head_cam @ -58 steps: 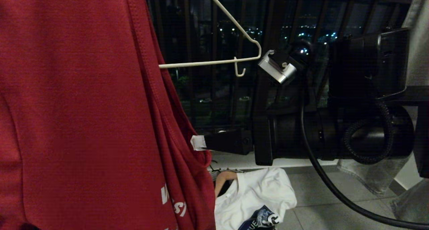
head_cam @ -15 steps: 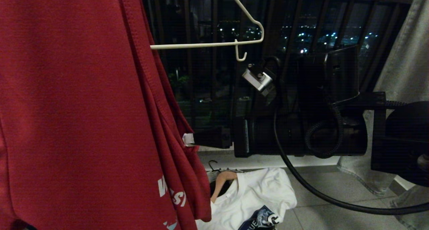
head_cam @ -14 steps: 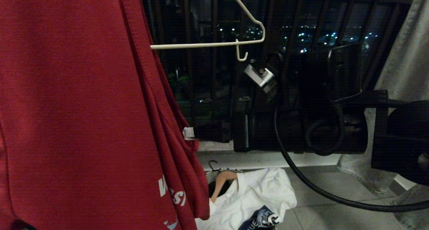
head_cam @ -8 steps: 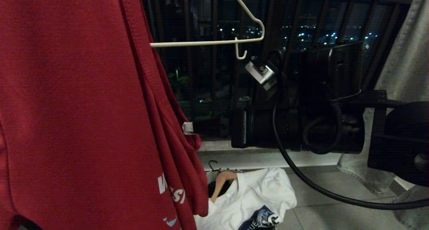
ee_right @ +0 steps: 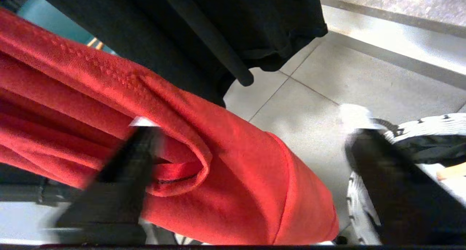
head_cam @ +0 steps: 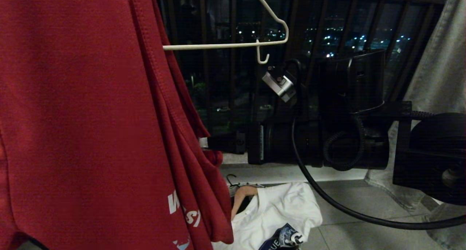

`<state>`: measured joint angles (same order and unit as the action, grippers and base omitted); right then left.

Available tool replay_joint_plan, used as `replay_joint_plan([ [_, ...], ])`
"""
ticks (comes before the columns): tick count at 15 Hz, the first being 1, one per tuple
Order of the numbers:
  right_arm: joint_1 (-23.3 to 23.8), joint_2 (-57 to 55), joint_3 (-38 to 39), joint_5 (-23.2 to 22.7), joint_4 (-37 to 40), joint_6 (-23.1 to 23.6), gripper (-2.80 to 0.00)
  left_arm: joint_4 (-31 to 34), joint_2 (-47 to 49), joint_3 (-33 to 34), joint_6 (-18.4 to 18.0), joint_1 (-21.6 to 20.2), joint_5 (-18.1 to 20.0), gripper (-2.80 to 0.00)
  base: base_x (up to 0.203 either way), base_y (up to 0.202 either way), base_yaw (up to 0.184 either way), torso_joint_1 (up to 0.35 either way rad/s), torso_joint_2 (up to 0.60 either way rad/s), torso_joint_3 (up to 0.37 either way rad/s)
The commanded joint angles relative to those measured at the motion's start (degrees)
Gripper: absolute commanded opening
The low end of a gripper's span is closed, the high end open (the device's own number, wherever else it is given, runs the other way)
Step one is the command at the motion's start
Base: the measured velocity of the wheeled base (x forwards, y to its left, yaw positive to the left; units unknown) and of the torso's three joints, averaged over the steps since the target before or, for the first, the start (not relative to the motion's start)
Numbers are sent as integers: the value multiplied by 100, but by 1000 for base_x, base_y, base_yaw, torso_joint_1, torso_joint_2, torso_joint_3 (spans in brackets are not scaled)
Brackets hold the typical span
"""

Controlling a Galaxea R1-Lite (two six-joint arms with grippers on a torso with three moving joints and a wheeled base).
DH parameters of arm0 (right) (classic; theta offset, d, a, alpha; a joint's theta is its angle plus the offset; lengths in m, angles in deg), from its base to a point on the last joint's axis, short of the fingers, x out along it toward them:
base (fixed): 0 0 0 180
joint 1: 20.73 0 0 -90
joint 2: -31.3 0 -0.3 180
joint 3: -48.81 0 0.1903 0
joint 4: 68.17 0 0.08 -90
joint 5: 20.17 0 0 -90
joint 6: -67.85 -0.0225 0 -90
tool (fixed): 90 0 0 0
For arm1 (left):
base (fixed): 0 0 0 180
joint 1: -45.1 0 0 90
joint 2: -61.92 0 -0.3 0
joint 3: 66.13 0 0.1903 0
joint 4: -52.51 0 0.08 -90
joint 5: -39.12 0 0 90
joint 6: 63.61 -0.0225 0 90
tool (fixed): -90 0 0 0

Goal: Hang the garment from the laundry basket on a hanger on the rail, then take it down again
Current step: Hang the clothes on the clothes rack

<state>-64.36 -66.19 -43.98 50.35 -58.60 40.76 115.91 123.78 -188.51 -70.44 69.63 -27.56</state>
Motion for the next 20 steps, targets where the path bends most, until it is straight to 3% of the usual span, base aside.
replay_joint_plan([
  [1, -5, -7, 4, -12, -9, -7, -280, 13, 11, -30, -12, -1, 15, -280, 0, 0, 0, 0, 0, 0],
  [4, -5, -7, 8, -12, -9, 2, -280, -329, -7, 24, 15, -1, -3, -280, 0, 0, 0, 0, 0, 0],
  [9, 33, 19, -36, 214, -31, 18, -280, -329, -7, 107, 15, -1, -17, -280, 0, 0, 0, 0, 0, 0],
  [20, 888, -465, -516, 234, -20, 336, -280, -321, -363, 855, 20, -1, -260, -280, 0, 0, 0, 0, 0, 0],
])
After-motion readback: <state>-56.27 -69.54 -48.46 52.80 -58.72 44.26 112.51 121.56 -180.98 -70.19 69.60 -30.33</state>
